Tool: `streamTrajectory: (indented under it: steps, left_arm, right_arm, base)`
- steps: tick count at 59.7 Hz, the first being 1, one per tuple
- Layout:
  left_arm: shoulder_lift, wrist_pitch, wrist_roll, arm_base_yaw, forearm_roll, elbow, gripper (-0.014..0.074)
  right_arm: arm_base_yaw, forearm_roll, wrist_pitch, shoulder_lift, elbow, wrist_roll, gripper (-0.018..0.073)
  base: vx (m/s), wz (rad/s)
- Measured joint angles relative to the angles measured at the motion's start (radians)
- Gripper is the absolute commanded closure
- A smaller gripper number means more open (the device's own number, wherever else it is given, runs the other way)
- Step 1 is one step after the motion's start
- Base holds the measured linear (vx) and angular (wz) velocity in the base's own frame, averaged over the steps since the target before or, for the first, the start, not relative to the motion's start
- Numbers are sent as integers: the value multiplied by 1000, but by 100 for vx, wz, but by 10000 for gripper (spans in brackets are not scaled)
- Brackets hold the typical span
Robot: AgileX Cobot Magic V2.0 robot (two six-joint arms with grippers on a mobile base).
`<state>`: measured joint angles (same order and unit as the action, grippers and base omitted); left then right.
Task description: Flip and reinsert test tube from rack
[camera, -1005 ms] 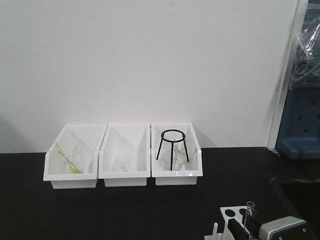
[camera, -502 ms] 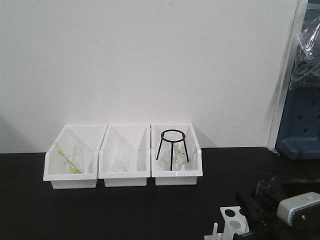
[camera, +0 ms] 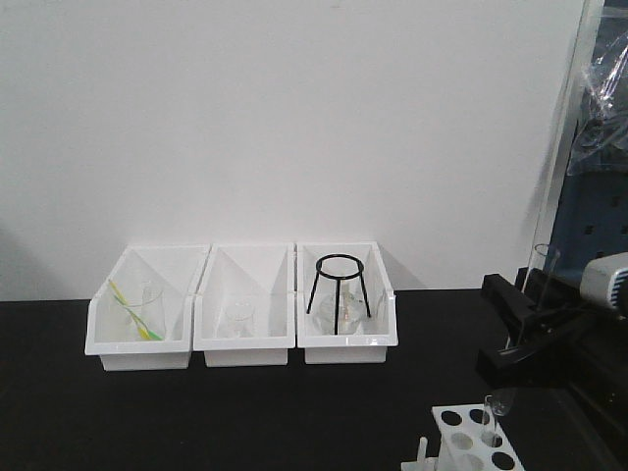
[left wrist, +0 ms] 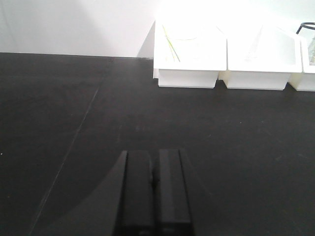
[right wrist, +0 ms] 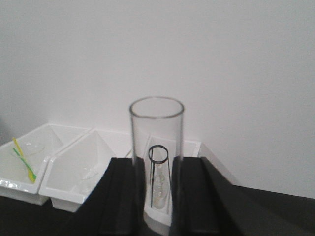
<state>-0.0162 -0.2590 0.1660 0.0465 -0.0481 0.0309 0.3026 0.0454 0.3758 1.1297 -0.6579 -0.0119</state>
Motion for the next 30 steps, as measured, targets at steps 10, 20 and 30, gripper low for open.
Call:
streamTrajectory:
  steps: [10,20,30]
  left_arm:
    - [0,0,0,0,0,0,603]
    - [0,0,0,0,0,0,603]
    - [0,0,0,0,0,0,603]
  right_arm:
    - [0,78,-220,0,-76,220,571]
    - [0,143,-433,0,-163,480,571]
    - [0,259,-513,-1,-205,717,571]
  base:
    - [0,0]
    - [0,0]
    - [0,0]
